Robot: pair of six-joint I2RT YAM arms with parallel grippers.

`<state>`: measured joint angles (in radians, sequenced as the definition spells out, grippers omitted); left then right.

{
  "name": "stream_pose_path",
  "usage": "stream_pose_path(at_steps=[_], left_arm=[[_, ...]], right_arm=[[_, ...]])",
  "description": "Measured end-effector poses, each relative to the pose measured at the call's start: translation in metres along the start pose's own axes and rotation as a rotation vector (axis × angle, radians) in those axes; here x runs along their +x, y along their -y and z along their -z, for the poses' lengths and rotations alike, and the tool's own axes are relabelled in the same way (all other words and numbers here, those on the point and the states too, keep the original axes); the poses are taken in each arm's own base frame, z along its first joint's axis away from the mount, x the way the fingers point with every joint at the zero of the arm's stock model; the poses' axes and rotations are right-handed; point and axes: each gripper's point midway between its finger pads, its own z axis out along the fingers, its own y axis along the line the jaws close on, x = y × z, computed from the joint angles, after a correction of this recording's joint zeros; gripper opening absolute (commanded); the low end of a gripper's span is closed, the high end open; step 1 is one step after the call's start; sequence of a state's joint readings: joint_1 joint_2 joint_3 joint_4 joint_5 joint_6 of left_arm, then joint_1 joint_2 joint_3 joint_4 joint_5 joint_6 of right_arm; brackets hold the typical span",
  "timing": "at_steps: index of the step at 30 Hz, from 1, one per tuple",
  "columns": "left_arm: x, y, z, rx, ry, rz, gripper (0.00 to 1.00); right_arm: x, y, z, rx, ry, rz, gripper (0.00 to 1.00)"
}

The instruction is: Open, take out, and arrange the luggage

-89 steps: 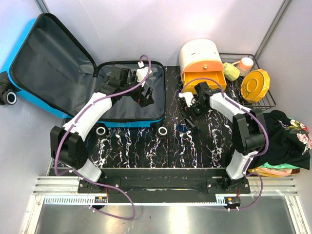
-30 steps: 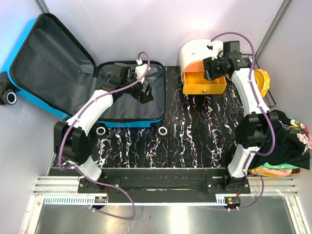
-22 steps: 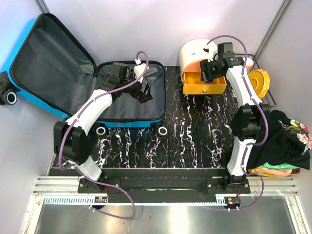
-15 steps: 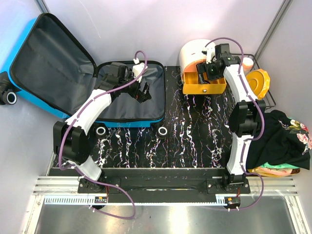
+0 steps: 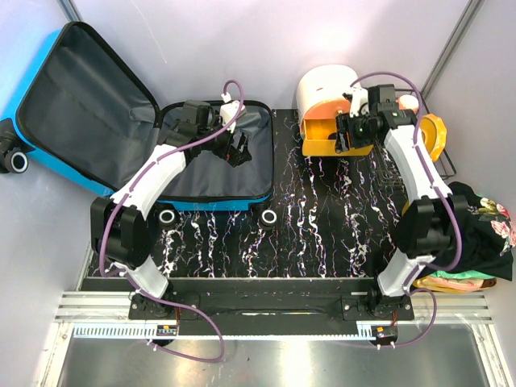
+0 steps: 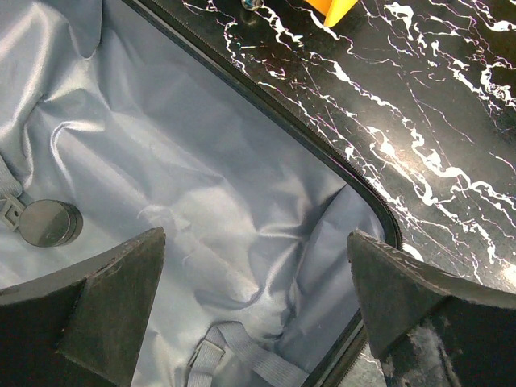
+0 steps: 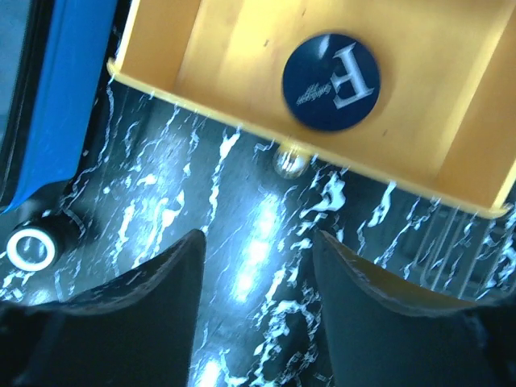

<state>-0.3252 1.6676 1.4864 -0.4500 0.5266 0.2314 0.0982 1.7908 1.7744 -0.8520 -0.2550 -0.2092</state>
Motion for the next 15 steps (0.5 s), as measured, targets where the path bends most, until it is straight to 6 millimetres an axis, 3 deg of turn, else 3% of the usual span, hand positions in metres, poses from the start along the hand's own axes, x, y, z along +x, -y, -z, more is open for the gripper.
stream_pose_path(at_steps=[3, 5, 10, 15], left_arm=[[-0.001, -0.001, -0.002, -0.001, 0.0, 0.007, 0.98], [-0.004, -0.003, -0.003, -0.002, 0.006, 0.012, 0.98], [-0.009, -0.005, -0.005, -0.005, 0.016, 0.016, 0.98], [-0.009, -0.006, -0.005, -0.007, 0.016, 0.019, 0.99]], right_arm=[[0.017, -0.01, 0.011, -0.021, -0.003, -0.027, 0.6], [0.023, -0.011, 0.007, -0.025, -0.008, -0.04, 0.56], [0.029, -0.004, -0.021, -0.015, 0.006, -0.055, 0.44], [0.013, 0.012, -0.053, 0.025, 0.081, -0.056, 0.36]])
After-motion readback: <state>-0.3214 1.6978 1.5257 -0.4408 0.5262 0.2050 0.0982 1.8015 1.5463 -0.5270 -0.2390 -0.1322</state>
